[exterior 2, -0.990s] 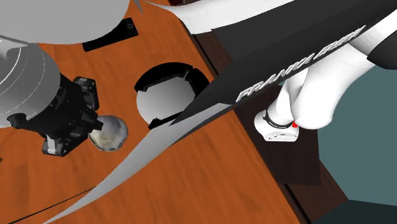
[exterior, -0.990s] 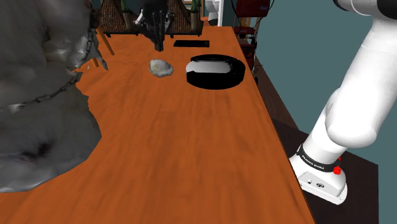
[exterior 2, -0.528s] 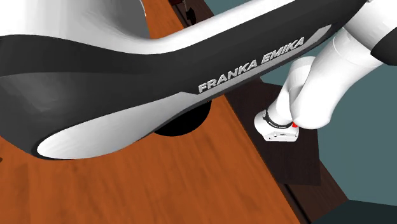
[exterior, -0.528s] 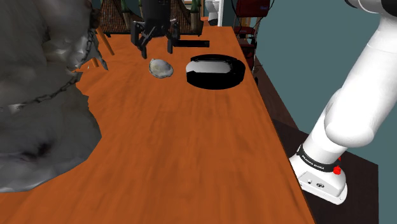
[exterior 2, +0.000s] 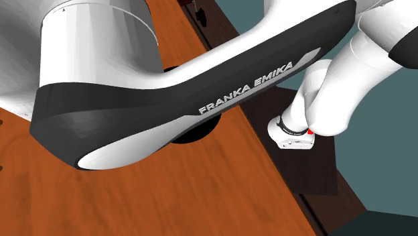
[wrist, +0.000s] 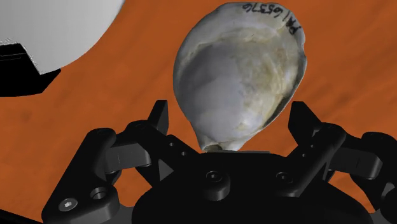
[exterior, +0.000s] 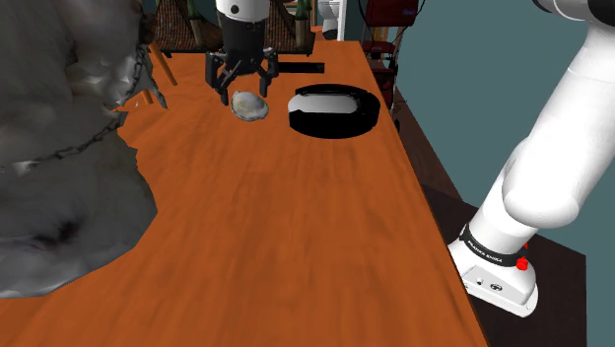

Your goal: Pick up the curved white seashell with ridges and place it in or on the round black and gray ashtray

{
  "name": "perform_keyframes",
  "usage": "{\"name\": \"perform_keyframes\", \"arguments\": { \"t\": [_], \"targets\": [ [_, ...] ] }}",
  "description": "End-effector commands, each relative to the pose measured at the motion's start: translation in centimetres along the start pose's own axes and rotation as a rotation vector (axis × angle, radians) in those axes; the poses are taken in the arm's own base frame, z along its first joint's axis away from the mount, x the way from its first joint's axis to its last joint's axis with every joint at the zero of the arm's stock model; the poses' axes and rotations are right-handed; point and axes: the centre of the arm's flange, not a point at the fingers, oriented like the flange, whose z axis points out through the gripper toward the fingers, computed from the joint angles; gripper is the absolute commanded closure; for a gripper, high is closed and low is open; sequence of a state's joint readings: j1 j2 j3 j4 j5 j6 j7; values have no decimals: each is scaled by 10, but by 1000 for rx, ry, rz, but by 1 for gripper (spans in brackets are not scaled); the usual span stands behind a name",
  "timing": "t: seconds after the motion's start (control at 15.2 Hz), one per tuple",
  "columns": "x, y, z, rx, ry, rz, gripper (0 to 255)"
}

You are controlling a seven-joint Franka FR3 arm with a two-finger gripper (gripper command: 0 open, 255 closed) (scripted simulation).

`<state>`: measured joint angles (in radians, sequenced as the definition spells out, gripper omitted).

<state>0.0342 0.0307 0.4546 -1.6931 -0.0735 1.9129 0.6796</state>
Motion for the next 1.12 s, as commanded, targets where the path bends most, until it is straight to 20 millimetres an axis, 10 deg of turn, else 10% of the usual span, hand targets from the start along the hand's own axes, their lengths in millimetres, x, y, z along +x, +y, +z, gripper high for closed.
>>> {"name": "perform_keyframes", "arguments": {
  "t": [0.0, 0.26, 0.33, 1.06],
  "targets": [
    [0, 0, 0, 0, 0, 0, 0],
    [0, 0, 0, 0, 0, 0, 0],
    [0, 0, 0, 0, 0, 0, 255],
    [2, -1, -10, 0, 0, 0, 255]
  ]
}}
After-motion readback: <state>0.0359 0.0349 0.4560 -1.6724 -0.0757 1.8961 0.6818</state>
